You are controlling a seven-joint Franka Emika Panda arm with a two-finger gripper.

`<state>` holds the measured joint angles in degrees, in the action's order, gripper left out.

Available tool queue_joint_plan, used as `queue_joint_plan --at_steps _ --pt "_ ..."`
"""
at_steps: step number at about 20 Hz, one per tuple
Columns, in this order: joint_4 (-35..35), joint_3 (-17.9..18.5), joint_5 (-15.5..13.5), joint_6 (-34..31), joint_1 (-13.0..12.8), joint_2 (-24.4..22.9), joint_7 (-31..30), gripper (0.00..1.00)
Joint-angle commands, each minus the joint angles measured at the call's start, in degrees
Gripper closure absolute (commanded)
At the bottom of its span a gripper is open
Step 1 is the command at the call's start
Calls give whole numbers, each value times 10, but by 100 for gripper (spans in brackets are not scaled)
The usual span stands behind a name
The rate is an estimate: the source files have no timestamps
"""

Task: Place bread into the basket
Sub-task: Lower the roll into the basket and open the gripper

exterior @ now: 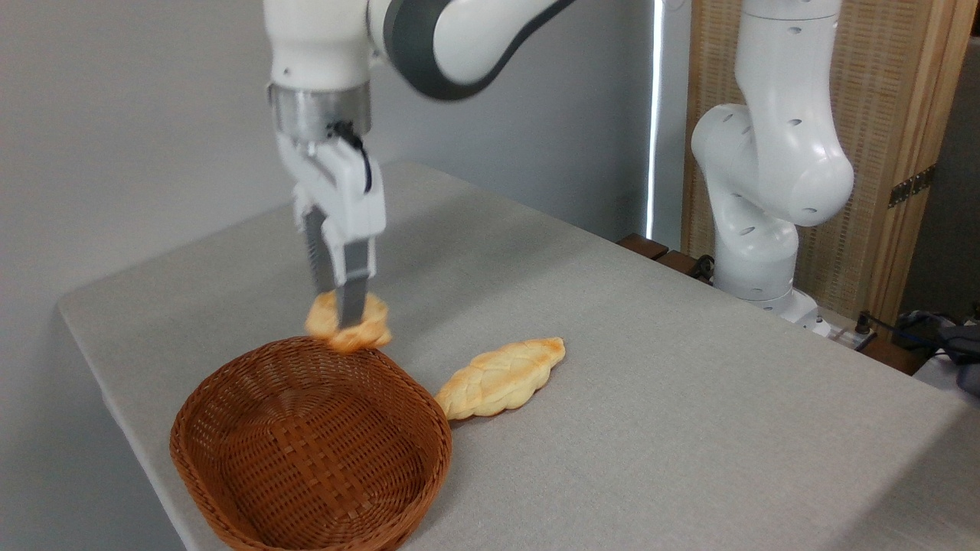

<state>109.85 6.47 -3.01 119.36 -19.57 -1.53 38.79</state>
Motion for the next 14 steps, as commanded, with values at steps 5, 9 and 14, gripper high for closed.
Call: queue_joint_plan --at_steps 5,9,14 --pt "-45 28 -42 106 -2 86 -82 0" --pt "-45 28 -44 135 -2 97 -82 0" --pt "-44 28 -44 135 -2 97 -82 0"
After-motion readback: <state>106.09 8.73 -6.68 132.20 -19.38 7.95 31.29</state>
